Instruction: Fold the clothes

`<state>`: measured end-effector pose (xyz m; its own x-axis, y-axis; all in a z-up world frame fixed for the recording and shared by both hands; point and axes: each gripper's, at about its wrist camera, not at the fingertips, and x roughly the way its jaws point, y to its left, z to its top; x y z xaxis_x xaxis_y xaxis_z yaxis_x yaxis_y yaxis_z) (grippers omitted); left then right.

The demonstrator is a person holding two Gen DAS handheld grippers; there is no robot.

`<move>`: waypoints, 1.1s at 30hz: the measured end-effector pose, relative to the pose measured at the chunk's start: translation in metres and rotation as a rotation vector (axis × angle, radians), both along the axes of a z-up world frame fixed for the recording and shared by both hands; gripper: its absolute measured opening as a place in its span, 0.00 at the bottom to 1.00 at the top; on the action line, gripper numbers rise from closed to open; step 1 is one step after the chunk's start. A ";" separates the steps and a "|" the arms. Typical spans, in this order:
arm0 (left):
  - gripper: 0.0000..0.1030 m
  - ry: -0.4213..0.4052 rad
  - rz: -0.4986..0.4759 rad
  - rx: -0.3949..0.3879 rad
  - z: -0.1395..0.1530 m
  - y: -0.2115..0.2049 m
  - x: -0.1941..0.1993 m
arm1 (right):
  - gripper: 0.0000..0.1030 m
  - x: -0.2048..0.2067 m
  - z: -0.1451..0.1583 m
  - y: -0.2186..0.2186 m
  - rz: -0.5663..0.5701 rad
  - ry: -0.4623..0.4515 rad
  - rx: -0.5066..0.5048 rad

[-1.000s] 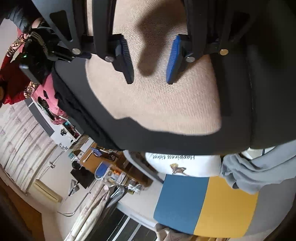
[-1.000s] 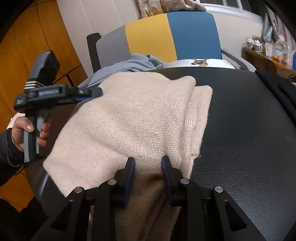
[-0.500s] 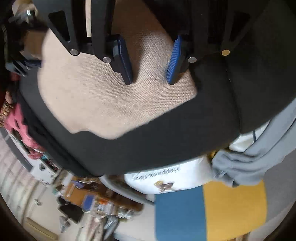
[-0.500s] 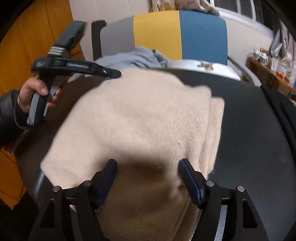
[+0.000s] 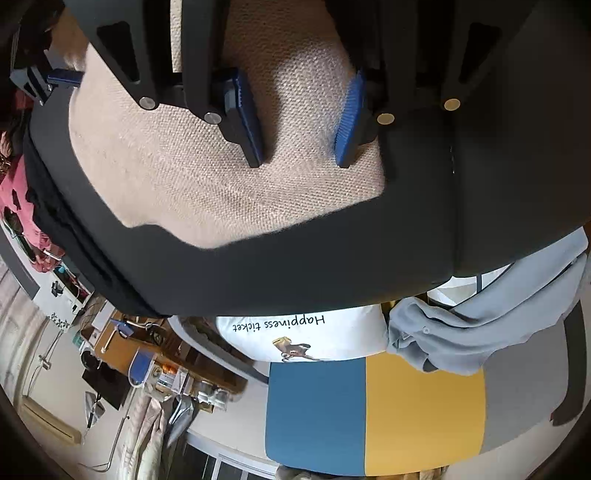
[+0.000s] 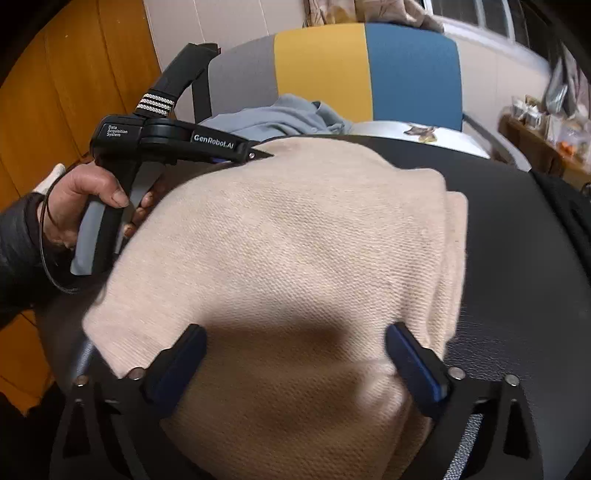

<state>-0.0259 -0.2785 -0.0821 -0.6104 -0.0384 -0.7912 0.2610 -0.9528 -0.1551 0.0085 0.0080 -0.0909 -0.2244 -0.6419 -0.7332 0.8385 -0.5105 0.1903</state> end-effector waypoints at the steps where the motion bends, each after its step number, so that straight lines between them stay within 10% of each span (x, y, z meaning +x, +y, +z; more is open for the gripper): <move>1: 0.43 0.005 0.005 0.005 0.002 -0.002 0.002 | 0.99 -0.003 0.003 0.000 0.000 -0.021 -0.011; 7: 0.46 0.102 0.043 0.101 0.020 -0.024 0.033 | 1.00 -0.027 0.033 0.025 -0.056 -0.116 -0.172; 12: 0.60 0.189 0.088 0.409 0.006 -0.069 0.078 | 1.00 -0.077 0.040 0.054 -0.157 -0.268 -0.292; 18: 0.60 0.179 -0.009 0.633 -0.031 -0.067 0.090 | 1.00 -0.128 0.005 0.053 -0.204 -0.395 -0.211; 28: 0.79 0.152 -0.123 0.656 -0.040 -0.033 0.053 | 1.00 -0.135 -0.017 0.011 -0.026 -0.420 -0.193; 30: 0.71 0.123 -0.131 0.651 -0.039 -0.025 0.048 | 0.80 -0.136 -0.020 0.009 -0.003 -0.425 -0.224; 31: 0.63 0.109 -0.133 0.654 -0.039 -0.022 0.045 | 0.41 -0.137 -0.024 0.007 0.008 -0.444 -0.222; 33: 0.52 0.104 -0.114 0.661 -0.039 -0.019 0.043 | 0.41 -0.137 -0.030 0.005 0.027 -0.461 -0.228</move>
<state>0.0174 -0.2980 -0.1214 -0.6565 0.5019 -0.5631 0.1167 -0.6699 -0.7332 -0.1289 0.0127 -0.1206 0.1082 -0.7983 -0.5925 0.6538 -0.3918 0.6473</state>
